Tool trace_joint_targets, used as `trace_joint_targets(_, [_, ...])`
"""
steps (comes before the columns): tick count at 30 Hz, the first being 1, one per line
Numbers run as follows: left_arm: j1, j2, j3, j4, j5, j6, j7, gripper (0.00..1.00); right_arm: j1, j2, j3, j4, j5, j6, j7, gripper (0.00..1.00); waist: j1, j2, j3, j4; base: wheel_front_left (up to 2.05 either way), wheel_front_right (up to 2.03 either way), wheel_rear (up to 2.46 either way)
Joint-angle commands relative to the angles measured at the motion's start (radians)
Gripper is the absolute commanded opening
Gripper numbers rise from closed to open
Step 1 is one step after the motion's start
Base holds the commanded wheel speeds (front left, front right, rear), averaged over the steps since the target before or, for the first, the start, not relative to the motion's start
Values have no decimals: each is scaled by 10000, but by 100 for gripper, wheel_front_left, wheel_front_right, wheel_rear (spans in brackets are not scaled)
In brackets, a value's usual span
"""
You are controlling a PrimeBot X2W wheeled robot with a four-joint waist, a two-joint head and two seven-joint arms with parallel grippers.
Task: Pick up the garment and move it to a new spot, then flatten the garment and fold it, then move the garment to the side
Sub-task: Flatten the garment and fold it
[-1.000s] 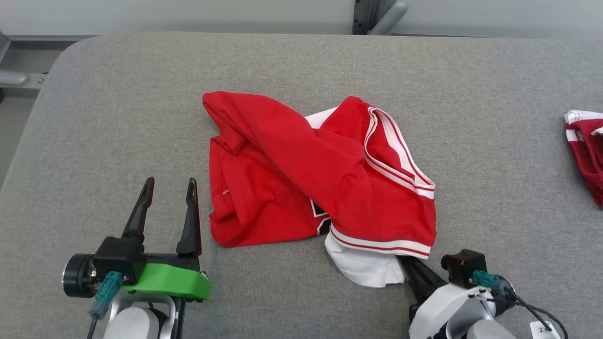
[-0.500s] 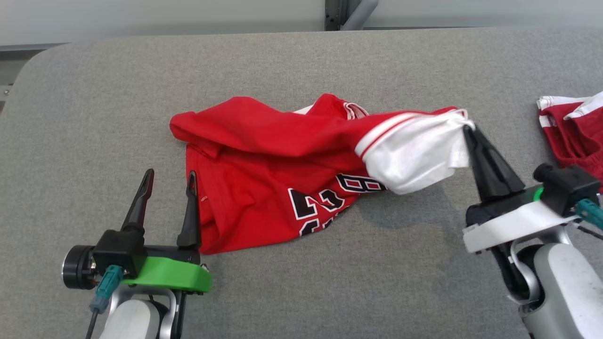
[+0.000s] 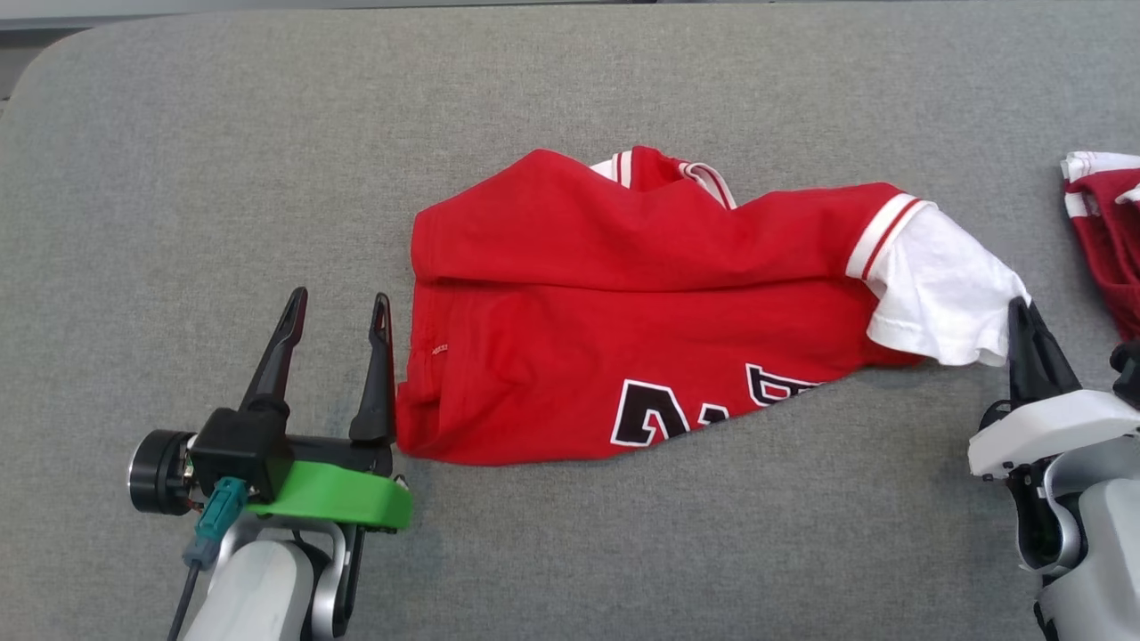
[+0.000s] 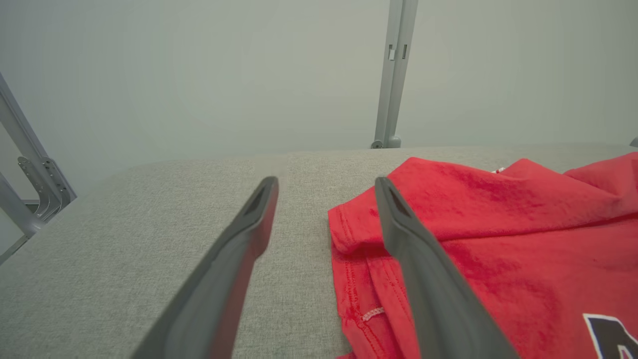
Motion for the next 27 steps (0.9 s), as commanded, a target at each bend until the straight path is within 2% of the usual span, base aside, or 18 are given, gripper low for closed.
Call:
trace_joint_targets(1, [-164,0,-24,18,42,-2,-63,100,-202,46,14,392,190,-12,-205,0,0,-1,221,135,0,0,0])
trace_joint_targets(3, [-205,2,-36,50,44,-11,-73,100,-342,95,116,819,312,-12,-406,0,0,-1,275,142,0,0,0])
trace_joint_targets(4, [-226,10,-36,76,42,-14,-76,100,-406,97,186,971,358,-12,-508,27,0,-1,285,135,0,0,0])
trace_joint_targets(5, [-249,18,-41,98,41,-21,-87,100,-448,101,243,1085,447,-12,-606,80,0,-1,287,122,0,0,0])
trace_joint_targets(6, [-270,30,-37,116,41,-22,-96,100,-476,90,300,1166,475,-12,-702,100,0,-1,279,100,0,0,0])
trace_joint_targets(12, [-229,114,16,206,24,50,-128,100,-192,-12,369,817,203,-12,-1069,100,0,-1,-51,-100,0,0,0])
trace_joint_targets(21, [274,315,126,133,-97,235,-18,100,890,242,536,-1348,-874,-12,-1119,100,0,-1,-760,-421,0,0,0])
trace_joint_targets(27, [734,483,192,43,-196,350,88,100,1822,548,766,-2368,-1243,-12,-1057,100,0,-1,-1177,-627,0,0,0])
